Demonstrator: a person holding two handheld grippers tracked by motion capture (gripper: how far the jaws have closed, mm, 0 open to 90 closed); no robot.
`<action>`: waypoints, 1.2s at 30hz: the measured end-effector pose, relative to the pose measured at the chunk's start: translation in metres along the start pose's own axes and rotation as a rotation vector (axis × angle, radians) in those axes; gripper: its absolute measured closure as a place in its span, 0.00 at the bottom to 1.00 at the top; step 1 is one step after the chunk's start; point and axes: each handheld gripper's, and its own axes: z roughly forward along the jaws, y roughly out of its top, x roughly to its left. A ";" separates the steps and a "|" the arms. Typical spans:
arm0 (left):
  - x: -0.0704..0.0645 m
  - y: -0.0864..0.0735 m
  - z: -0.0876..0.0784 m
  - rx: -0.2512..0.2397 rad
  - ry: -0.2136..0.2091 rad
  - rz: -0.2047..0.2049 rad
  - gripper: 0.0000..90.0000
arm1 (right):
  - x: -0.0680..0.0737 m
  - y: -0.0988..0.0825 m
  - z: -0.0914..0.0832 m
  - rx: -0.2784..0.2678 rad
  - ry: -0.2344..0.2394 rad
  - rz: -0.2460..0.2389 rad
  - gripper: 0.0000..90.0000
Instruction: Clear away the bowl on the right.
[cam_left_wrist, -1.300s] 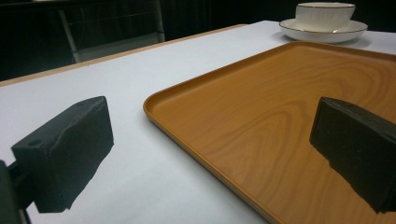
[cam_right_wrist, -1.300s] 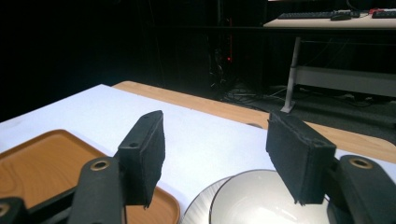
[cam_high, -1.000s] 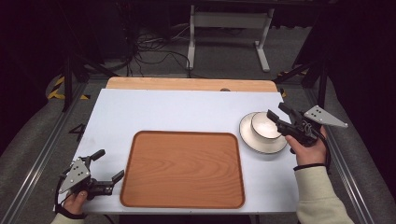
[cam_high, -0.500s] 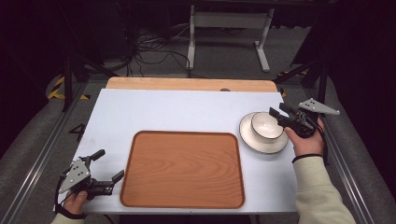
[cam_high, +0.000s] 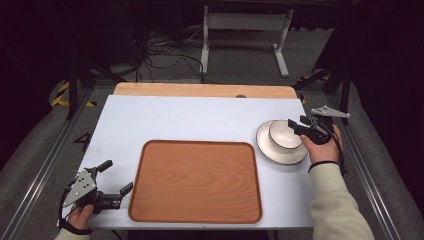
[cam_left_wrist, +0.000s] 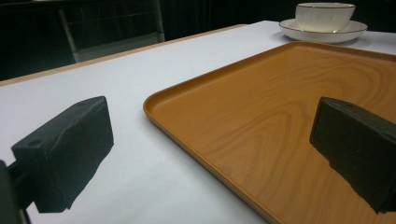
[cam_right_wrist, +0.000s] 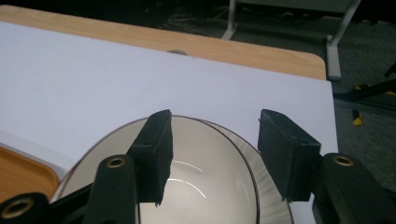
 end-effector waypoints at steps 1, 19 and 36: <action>0.000 0.000 0.000 0.000 0.000 0.000 0.00 | -0.002 -0.002 0.005 0.029 -0.014 0.006 0.49; 0.000 0.000 0.000 -0.002 0.002 0.000 0.00 | -0.012 -0.017 0.023 0.286 -0.044 0.135 0.61; 0.000 0.000 0.000 0.001 0.002 0.003 0.00 | -0.012 -0.019 0.018 0.310 -0.092 0.303 0.91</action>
